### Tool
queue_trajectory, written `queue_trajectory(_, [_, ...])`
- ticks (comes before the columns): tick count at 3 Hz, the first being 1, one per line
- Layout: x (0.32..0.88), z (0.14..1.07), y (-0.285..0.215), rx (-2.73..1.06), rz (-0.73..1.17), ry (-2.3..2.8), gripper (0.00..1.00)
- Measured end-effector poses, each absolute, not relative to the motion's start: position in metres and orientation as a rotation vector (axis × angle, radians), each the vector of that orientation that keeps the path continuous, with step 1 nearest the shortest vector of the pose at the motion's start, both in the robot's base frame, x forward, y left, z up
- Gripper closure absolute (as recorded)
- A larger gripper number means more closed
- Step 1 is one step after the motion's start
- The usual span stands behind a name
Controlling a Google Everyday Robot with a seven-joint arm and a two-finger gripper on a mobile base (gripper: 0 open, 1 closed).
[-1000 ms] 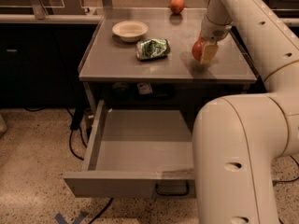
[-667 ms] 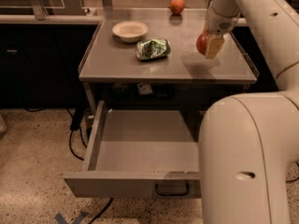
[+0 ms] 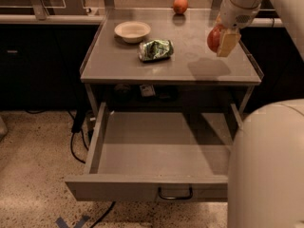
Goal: Place apple into top drawer
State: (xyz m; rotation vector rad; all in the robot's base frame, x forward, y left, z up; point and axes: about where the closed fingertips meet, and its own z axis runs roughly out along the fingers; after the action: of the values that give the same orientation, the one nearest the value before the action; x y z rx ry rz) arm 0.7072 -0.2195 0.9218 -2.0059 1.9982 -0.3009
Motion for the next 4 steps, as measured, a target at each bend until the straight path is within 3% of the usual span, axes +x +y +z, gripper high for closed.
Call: queue_trajectory(4, [0.618, 0.862, -0.181, -2.069, -0.177, 1.937, 1.0])
